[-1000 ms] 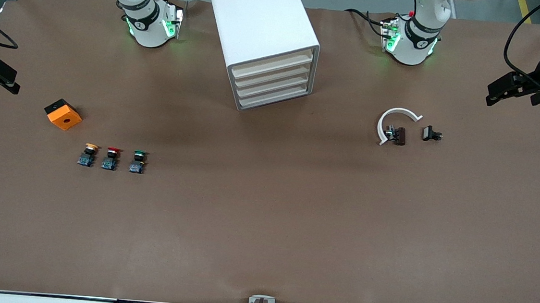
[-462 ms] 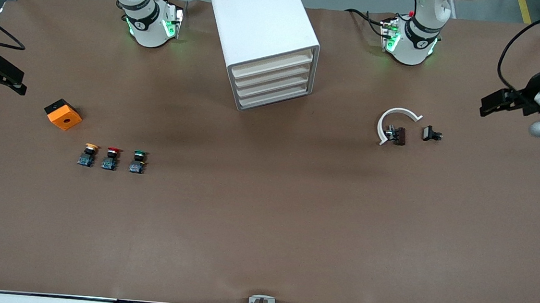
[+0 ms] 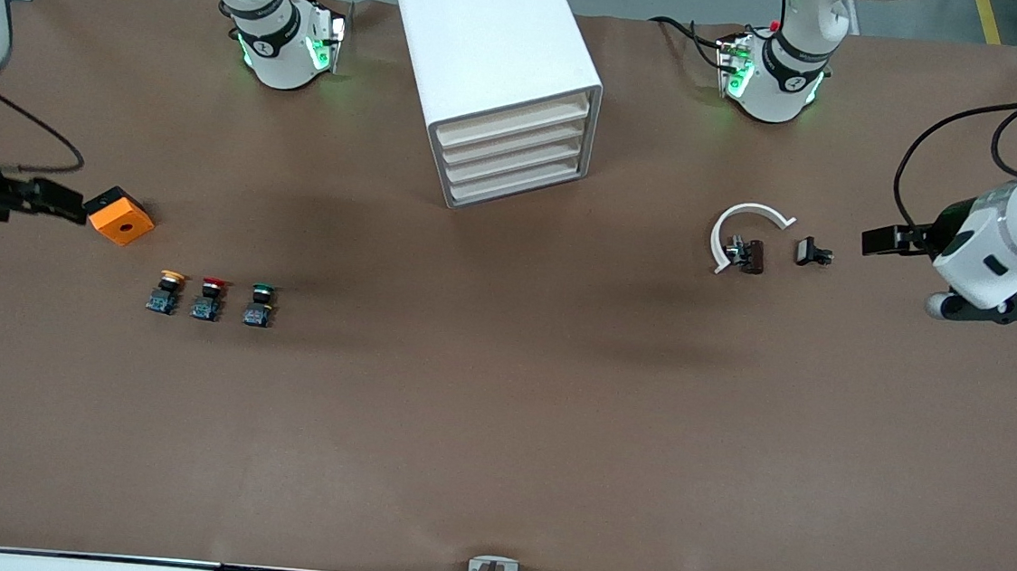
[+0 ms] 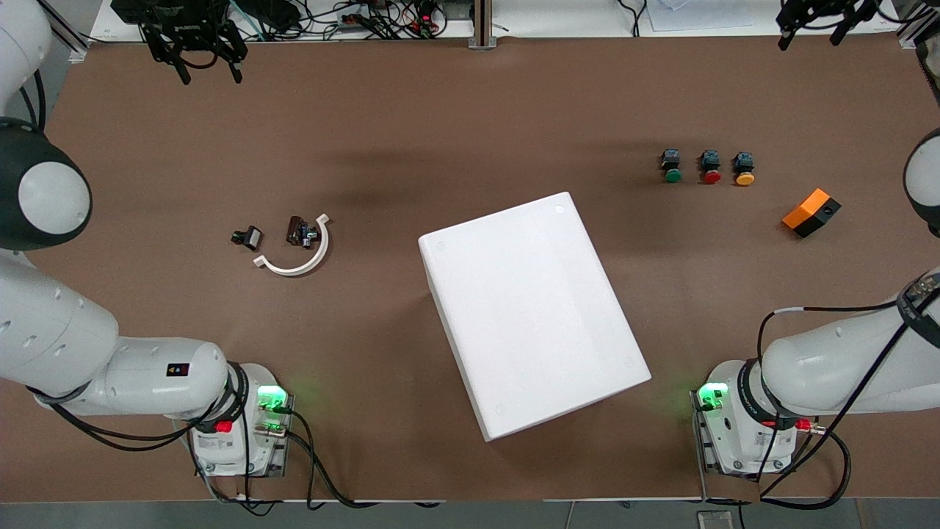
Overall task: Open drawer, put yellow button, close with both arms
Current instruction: 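Reach the right gripper to the yellow button while the left gripper approaches the cabinet, then grasp the yellow button with the right gripper while the left gripper grips the drawer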
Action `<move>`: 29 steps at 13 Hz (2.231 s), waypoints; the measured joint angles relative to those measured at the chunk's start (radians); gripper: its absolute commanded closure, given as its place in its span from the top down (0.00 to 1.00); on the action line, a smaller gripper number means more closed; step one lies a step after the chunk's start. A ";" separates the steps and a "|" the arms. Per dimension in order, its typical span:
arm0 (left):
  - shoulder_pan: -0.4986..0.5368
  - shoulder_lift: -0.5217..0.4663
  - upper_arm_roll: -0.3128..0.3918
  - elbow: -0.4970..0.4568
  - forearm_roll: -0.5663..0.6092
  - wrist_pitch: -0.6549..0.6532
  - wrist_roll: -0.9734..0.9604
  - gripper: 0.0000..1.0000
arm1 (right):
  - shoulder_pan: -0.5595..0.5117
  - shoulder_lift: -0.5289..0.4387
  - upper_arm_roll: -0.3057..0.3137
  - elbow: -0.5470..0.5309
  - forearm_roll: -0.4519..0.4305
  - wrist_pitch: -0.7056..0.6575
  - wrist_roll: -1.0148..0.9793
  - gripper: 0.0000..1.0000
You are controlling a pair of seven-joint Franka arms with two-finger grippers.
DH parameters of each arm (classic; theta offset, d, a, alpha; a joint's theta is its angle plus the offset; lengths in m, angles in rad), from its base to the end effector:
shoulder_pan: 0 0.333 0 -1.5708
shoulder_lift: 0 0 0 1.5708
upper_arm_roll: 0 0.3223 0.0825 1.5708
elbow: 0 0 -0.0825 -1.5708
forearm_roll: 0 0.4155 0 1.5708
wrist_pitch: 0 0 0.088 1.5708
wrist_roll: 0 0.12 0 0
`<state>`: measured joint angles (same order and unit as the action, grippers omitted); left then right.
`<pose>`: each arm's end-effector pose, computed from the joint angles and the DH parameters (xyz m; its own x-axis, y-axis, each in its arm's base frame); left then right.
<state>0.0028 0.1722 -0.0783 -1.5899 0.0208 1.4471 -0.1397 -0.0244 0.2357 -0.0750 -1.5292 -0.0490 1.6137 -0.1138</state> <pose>0.6052 -0.0402 0.4973 0.9499 0.0673 -0.3053 0.0546 -0.9973 -0.0500 0.6446 -0.0658 0.4967 0.9875 0.0169 -0.1565 0.0247 -0.9985 0.0481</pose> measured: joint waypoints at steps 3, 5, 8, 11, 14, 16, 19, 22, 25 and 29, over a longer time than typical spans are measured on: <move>-0.004 0.071 -0.004 0.001 -0.056 0.021 -0.089 1.00 | -0.031 0.060 -0.004 -0.147 -0.010 0.239 -0.006 1.00; -0.020 0.122 -0.007 0.002 -0.087 0.041 -0.210 1.00 | -0.040 0.082 -0.004 -0.247 -0.011 0.367 -0.006 1.00; -0.079 0.188 -0.010 0.006 -0.115 0.062 -0.510 1.00 | -0.050 0.158 -0.004 -0.302 -0.011 0.494 -0.006 1.00; -0.144 0.253 -0.011 0.009 -0.145 0.063 -0.746 1.00 | -0.079 0.248 -0.005 -0.304 -0.011 0.598 -0.030 1.00; -0.200 0.332 -0.011 0.013 -0.201 0.065 -0.967 1.00 | -0.105 0.306 -0.005 -0.310 -0.011 0.662 -0.044 1.00; -0.241 0.381 -0.011 0.042 -0.247 0.072 -1.192 1.00 | -0.108 0.317 -0.004 -0.344 -0.011 0.709 -0.045 1.00; -0.288 0.442 -0.013 0.071 -0.303 0.071 -1.488 1.00 | -0.108 0.318 -0.004 -0.413 -0.011 0.796 -0.045 1.00; -0.369 0.475 -0.015 0.074 -0.409 0.058 -1.593 1.00 | -0.109 0.318 -0.003 -0.449 -0.011 0.825 -0.045 0.91; -0.394 0.485 -0.014 0.074 -0.615 0.007 -1.696 1.00 | -0.109 0.318 -0.003 -0.452 -0.011 0.826 -0.044 0.51; -0.436 0.523 -0.016 0.075 -0.771 -0.011 -1.925 1.00 | -0.109 0.317 -0.003 -0.452 -0.010 0.825 -0.044 0.19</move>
<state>-0.4330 0.6956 -0.0940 -1.5152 -0.7500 1.4359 -2.0651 -0.1332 0.5531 -0.0777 -1.9811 -0.0593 2.4384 -0.1578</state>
